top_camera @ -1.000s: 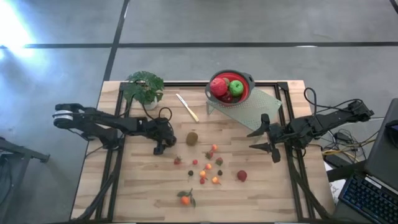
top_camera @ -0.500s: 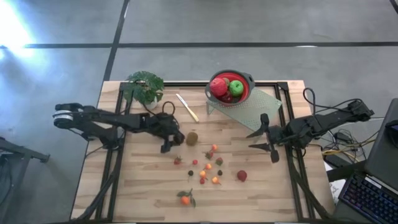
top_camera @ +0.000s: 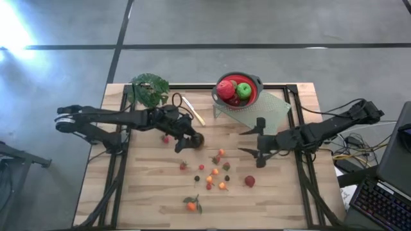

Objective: Pick & Place Fruit
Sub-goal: Put the plum into the red gray colander on the shelf

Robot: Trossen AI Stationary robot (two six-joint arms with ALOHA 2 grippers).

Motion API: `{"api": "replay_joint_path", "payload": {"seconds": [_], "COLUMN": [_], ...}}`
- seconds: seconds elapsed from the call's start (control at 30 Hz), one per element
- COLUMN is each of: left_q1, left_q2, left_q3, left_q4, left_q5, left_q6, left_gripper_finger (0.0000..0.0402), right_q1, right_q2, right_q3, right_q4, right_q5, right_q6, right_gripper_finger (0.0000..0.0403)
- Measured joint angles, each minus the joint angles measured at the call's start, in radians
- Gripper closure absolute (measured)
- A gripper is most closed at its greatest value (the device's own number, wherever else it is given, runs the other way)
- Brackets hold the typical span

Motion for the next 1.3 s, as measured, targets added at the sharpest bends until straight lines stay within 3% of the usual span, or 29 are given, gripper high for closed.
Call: {"api": "replay_joint_path", "payload": {"seconds": [0.17,0.3,0.5,0.87,1.3], "left_q1": [0.000,0.000,0.000,0.000,-0.002], "left_q2": [0.000,0.000,0.000,0.000,-0.003], "left_q3": [0.023,0.022,0.022,0.029,0.029], "left_q4": [0.060,0.121,0.144,0.219,0.258], "left_q5": [0.000,0.000,0.000,0.076,0.167], "left_q6": [-0.068,-0.131,-0.212,-0.270,-0.270], "left_gripper_finger": [0.0112,0.0112,0.0112,0.0113,0.0113], "right_q1": [0.002,0.002,0.004,0.004,-0.012], "right_q2": [0.130,0.235,0.389,0.605,0.697], "right_q3": [0.111,0.201,0.335,0.553,0.658], "right_q4": [0.001,0.000,-0.003,-0.030,-0.019], "right_q5": [0.025,0.043,0.174,0.299,0.345], "right_q6": [-0.073,-0.175,-0.301,-0.373,-0.410], "right_gripper_finger": [0.0056,0.0026,0.0028,0.0028,0.0029]}}
